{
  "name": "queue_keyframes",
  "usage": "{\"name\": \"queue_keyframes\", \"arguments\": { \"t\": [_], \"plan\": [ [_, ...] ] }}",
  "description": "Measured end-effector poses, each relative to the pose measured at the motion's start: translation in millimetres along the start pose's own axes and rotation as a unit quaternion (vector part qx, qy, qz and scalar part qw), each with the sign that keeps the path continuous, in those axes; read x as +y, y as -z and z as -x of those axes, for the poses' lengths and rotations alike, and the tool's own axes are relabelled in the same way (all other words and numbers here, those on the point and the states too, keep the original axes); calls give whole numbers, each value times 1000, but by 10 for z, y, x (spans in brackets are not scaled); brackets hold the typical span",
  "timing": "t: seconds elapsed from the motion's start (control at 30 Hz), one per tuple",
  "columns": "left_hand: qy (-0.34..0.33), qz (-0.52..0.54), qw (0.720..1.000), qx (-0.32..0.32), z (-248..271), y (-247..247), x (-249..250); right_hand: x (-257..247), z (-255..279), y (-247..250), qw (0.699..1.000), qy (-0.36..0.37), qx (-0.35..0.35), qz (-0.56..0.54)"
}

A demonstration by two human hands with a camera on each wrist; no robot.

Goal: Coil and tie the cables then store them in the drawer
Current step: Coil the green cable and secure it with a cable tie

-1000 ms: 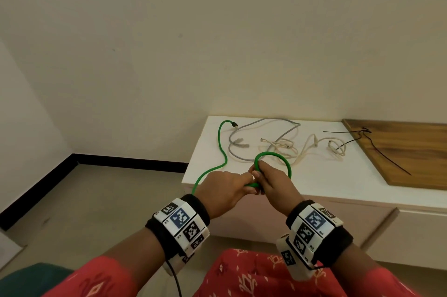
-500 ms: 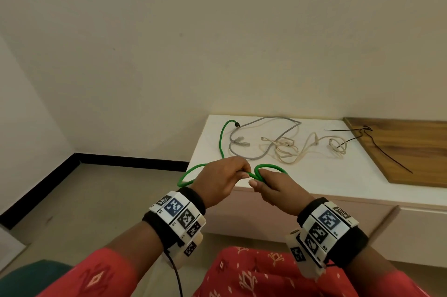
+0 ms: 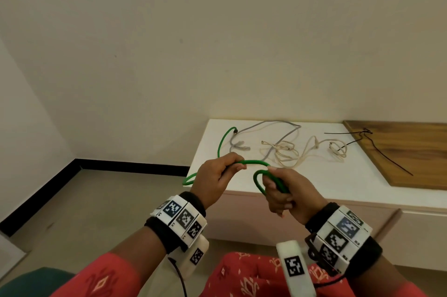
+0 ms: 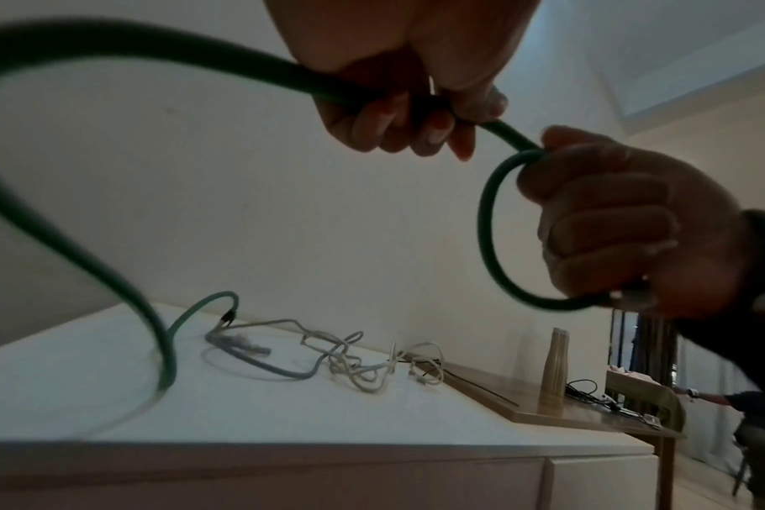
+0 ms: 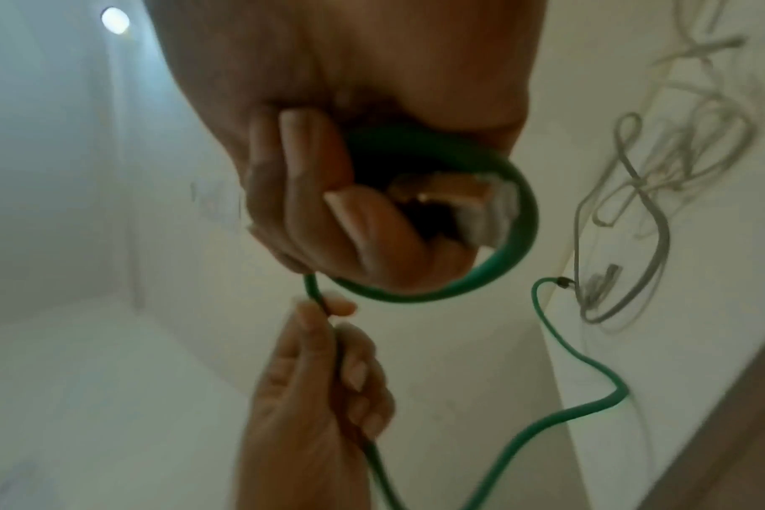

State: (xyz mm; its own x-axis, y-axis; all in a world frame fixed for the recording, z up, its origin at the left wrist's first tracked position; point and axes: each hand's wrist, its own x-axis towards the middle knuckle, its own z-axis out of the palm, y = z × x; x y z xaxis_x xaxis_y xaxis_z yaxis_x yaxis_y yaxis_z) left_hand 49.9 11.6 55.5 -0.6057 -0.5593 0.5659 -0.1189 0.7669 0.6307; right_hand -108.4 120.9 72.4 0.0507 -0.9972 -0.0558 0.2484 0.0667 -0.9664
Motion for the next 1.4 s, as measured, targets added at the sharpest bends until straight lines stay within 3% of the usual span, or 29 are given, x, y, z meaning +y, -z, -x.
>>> {"name": "queue_keyframes", "arguments": {
  "t": [0.17,0.3,0.37,0.5,0.57,0.7,0.8,0.9,1.0,1.07,1.2,1.33,1.4],
  "plan": [
    [39,-29,998,-36,55,-16,-172,-142,6,133,972,45,-73,-219],
    [47,-71,993,-83,105,-131,-130,-156,-100,216,910,85,-175,-365],
    [46,-77,990,-112,146,-196,-90,-161,-135,216,906,109,-135,-387],
    [66,-106,974,-189,248,-309,-65,-209,-127,64,905,165,38,-390],
    [90,-147,959,-224,289,-356,-104,-236,-160,10,901,193,81,-380],
    [94,-235,929,-271,270,-367,-51,-186,-247,-58,923,230,120,-285],
    [44,-292,909,-295,223,-325,37,-94,-318,-85,944,255,106,-182],
    [-7,-333,888,-317,191,-316,88,18,-377,-99,958,257,126,-11],
    [-87,-351,887,-286,176,-321,69,133,-401,-70,927,253,164,221],
    [-139,-388,872,-263,159,-288,7,218,-405,-25,899,240,162,328],
    [-177,-437,857,-209,155,-265,-51,334,-407,25,867,176,144,443],
    [-214,-369,891,-157,170,-284,-47,312,-422,-6,825,102,135,539],
    [-248,-357,890,-135,118,-211,-18,303,-412,-1,801,59,131,581]
  ]
}}
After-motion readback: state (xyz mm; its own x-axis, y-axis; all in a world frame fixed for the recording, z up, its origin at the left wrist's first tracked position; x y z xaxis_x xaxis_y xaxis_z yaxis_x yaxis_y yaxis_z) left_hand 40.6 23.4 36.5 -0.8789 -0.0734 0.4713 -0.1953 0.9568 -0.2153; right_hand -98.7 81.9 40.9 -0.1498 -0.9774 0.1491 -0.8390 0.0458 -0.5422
